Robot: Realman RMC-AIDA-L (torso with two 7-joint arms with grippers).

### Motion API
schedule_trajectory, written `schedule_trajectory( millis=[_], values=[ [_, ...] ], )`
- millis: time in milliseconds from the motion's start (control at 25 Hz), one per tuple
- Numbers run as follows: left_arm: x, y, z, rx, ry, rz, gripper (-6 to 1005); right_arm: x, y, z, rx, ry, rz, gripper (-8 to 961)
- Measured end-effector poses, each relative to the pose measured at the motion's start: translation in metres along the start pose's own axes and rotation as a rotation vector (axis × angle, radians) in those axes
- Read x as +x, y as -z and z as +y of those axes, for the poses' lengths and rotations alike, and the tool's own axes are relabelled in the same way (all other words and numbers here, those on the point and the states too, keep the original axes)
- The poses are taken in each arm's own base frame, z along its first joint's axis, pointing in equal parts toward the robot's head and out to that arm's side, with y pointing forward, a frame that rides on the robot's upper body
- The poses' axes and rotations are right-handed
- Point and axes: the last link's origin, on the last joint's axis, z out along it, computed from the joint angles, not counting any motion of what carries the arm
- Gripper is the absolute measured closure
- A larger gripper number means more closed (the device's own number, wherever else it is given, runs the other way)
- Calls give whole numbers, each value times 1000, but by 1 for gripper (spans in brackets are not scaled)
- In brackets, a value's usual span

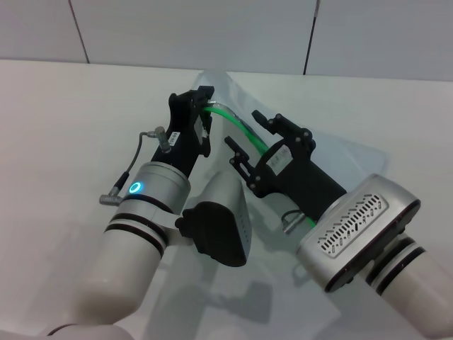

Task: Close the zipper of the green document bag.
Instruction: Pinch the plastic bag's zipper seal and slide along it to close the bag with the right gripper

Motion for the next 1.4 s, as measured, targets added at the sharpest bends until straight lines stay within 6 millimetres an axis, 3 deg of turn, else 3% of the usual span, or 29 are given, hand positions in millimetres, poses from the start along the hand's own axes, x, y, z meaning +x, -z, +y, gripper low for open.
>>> schedule_trajectory(
  millis=[1080,1400],
  values=[
    [-1,0,0,1,-5,-1,941,7,1,1,15,4,20,635],
    [0,0,0,-3,-5,1,941,6,2,-1,33,9,8,780]
  ],
)
